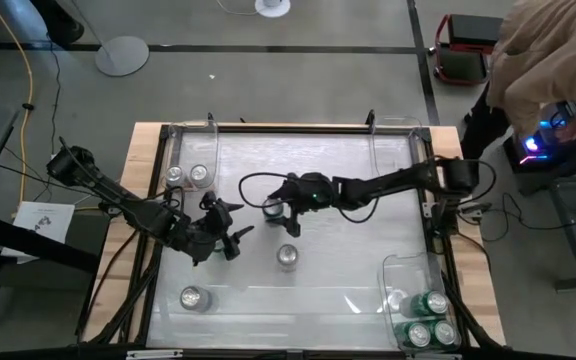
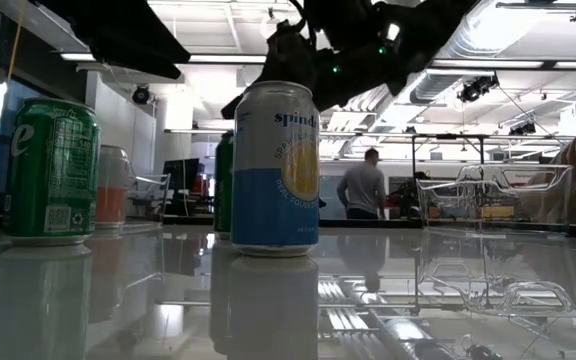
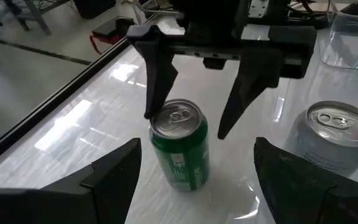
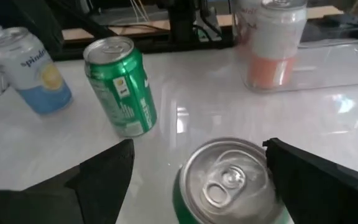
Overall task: Sort soda cans
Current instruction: Put the green soda can into the bottom transparent bin
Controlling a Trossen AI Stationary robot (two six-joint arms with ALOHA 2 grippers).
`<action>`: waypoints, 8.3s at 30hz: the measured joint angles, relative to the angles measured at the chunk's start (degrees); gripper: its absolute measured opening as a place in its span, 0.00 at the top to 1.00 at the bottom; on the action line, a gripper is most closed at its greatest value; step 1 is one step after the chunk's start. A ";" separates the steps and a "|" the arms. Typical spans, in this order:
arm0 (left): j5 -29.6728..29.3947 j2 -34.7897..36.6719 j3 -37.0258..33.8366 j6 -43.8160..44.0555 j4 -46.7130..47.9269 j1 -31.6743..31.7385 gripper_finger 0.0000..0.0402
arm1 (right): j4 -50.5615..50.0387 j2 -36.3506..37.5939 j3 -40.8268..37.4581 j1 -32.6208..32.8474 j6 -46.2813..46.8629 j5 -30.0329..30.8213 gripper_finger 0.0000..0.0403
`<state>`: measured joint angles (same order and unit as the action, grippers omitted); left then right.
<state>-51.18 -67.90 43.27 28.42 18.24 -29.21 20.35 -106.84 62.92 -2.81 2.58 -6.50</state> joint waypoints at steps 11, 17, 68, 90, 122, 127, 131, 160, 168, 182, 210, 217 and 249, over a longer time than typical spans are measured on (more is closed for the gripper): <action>-0.28 -0.02 0.00 0.04 -0.07 0.02 0.29 | 2.42 -1.45 0.08 0.03 -0.01 0.39 0.13; -0.26 -0.02 0.00 0.03 -0.15 0.02 0.29 | 3.39 0.33 -0.09 0.11 -0.47 0.29 0.13; 1.14 -0.04 -0.04 0.07 -0.07 1.44 0.29 | -7.38 5.74 -0.15 0.21 -1.64 9.53 0.32; 0.46 -0.04 -0.07 -0.01 -1.05 1.44 0.29 | -73.09 48.14 0.00 57.87 49.85 44.94 0.34; -0.21 -0.04 -0.08 -0.66 -3.15 1.42 0.29 | -88.02 28.09 -0.07 83.48 97.70 50.18 0.42; -0.42 -0.04 -0.09 -0.63 -3.13 1.42 0.29 | -87.99 26.67 -0.13 82.56 96.00 44.20 0.42; -0.43 -0.04 -0.11 -0.63 -3.13 1.44 0.29 | -84.88 25.30 -0.13 81.65 92.84 42.11 0.42; -0.44 -0.04 -0.11 -0.61 -3.08 1.44 0.29 | -80.25 24.56 0.06 71.32 80.91 25.01 0.36; -0.44 -0.04 -0.11 -0.61 -3.08 1.44 0.29 | -78.39 24.40 0.20 68.28 74.65 20.15 0.23; -0.44 -0.04 -0.11 -0.61 -3.10 1.44 0.29 | -83.84 24.38 10.87 63.92 68.61 21.70 0.23; 23.67 6.88 11.94 2.04 28.49 -3.06 0.29 | -18.78 16.78 0.85 13.83 -2.51 9.49 0.23; 28.55 5.36 14.56 4.37 41.60 -7.84 0.29 | -22.06 16.71 0.85 13.98 1.39 9.44 0.23; 32.93 2.56 0.57 8.43 28.09 2.53 0.19 | -30.29 17.73 0.85 22.61 9.27 10.06 0.23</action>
<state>-18.25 -65.34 43.83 36.85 46.32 -26.68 -9.95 -89.10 63.77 19.80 11.84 3.55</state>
